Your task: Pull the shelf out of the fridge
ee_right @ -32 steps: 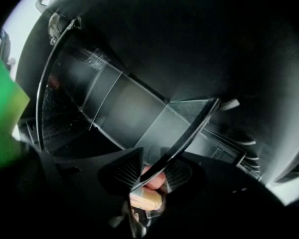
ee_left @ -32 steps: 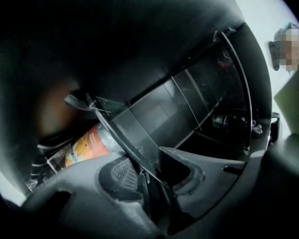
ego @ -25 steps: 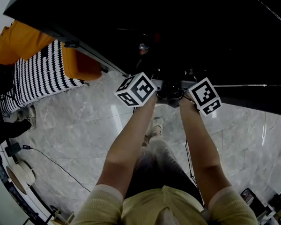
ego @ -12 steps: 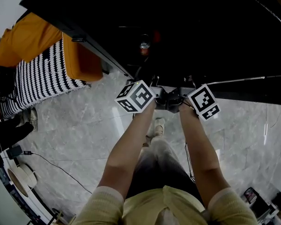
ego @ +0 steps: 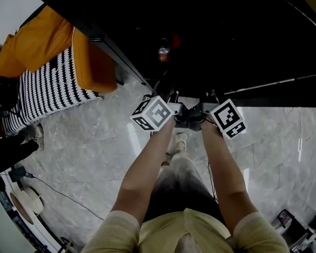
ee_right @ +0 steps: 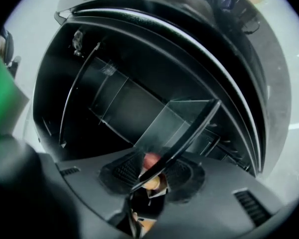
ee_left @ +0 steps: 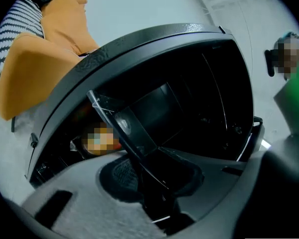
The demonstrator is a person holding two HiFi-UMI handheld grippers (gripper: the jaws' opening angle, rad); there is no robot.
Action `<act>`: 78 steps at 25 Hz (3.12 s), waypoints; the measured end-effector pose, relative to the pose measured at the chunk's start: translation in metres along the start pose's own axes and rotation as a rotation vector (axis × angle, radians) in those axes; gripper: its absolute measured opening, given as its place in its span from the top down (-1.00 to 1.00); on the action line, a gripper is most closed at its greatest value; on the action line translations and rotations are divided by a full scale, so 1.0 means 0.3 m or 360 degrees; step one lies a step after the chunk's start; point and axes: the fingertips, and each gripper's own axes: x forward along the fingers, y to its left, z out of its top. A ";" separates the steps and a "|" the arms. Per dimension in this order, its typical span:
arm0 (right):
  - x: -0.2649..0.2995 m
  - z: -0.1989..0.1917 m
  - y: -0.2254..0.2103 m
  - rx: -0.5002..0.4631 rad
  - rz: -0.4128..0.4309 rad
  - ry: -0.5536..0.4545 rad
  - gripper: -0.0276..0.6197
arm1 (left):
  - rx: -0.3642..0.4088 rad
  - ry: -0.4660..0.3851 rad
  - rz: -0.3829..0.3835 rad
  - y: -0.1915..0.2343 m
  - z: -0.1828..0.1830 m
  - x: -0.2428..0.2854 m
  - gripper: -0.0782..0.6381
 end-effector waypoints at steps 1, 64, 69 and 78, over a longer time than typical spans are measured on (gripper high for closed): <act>-0.005 -0.003 0.000 -0.0004 -0.0001 0.0000 0.54 | -0.0003 -0.0002 -0.0005 -0.002 -0.001 -0.006 0.49; -0.470 -0.007 0.205 -0.0278 0.0183 -0.0113 0.51 | -0.0014 -0.0006 -0.0198 -0.282 -0.010 -0.411 0.52; -0.525 0.006 0.241 -0.0291 0.0195 -0.0108 0.51 | -0.0019 0.0003 -0.0197 -0.331 -0.005 -0.455 0.52; -0.621 0.036 0.311 -0.0326 0.0239 -0.0123 0.50 | -0.0020 -0.0011 -0.0237 -0.424 0.012 -0.531 0.52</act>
